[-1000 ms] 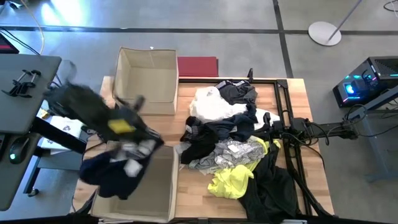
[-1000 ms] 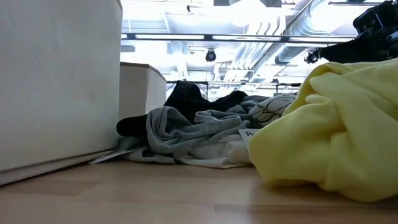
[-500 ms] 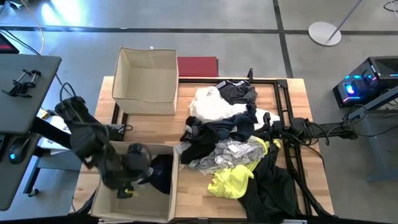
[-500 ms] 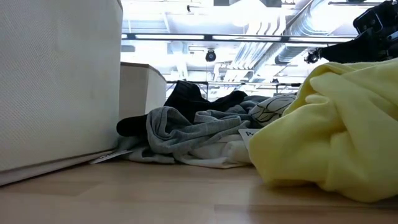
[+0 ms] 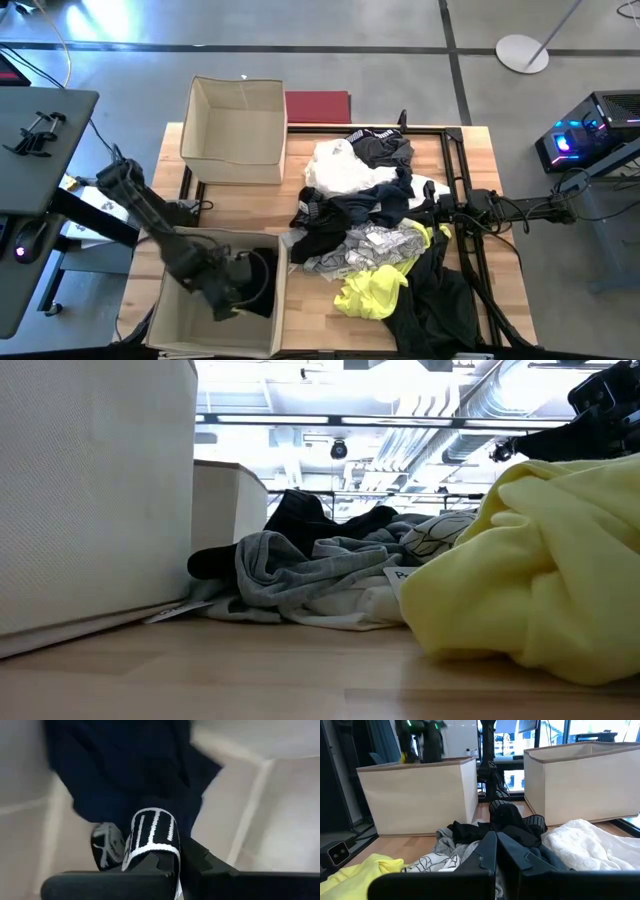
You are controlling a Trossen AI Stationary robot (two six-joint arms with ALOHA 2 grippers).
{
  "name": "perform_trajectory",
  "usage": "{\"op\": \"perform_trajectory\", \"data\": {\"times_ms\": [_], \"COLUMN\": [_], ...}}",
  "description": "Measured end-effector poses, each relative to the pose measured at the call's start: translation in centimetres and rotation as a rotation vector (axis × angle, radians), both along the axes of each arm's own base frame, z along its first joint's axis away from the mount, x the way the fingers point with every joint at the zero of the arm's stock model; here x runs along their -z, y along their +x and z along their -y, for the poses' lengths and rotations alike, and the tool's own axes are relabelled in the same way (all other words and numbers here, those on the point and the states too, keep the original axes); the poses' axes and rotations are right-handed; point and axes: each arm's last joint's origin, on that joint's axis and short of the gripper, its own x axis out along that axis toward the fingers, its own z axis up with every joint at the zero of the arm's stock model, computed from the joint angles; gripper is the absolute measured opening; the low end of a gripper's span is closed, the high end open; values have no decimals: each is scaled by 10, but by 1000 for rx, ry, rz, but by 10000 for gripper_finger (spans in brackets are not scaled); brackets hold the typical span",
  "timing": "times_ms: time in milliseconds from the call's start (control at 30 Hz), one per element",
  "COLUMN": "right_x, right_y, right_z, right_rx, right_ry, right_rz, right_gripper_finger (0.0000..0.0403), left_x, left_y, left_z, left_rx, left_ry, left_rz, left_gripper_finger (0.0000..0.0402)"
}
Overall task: Sort clothes
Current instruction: Put the right black boxer into the bottom laundry organizer, then put the black boxer into the bottom laundry organizer
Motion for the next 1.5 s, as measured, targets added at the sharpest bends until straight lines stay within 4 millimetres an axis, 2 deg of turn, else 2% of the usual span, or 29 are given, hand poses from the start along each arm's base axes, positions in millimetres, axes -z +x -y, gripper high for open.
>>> {"op": "perform_trajectory", "data": {"times_ms": [133, 233, 333, 467, 567, 667, 833, 967, 1100, 1233, 1300, 1400, 1500], "right_x": [0, 0, 0, 0, 0, 0, 0, 0, 0, 0, 0, 0, 0], "right_y": [0, 0, 0, 0, 0, 0, 0, 0, 0, 0, 0, 0, 0], "right_z": [0, 0, 0, 0, 0, 0, 0, 0, 0, 0, 0, 0, 0], "right_rx": [0, 0, 0, 0, 0, 0, 0, 0, 0, 0, 0, 0, 0], "right_ry": [0, 0, 0, 0, 0, 0, 0, 0, 0, 0, 0, 0, 0], "right_rz": [0, 0, 0, 0, 0, 0, 0, 0, 0, 0, 0, 0, 0], "right_gripper_finger": [0, 0, 0, 0, 0, 0, 0, 0, 0, 0, 0, 0, 0], "left_x": [50, 73, 82, 75, 61, 39, -19, -62, -100, -137, -152, -161, -149], "left_y": [-2, -9, -14, -15, -14, -13, -13, -15, -7, 16, 29, 54, 86], "left_z": [-12, -21, -29, -36, -45, -54, -59, -62, -64, -70, -75, -90, -115], "left_rx": [-60, -132, -179, -164, -178, -227, -184, -138, 27, 214, 254, 254, 259], "left_ry": [-104, -122, -132, -197, -308, -441, -596, -630, -479, -177, -25, 115, 226], "left_rz": [-93, -158, -255, -293, -306, -310, -148, 21, 360, 825, 1009, 1125, 1039], "left_gripper_finger": [0, 2, 17, 60, 100, 132, 150, 151, 141, 130, 127, 124, 124]}}
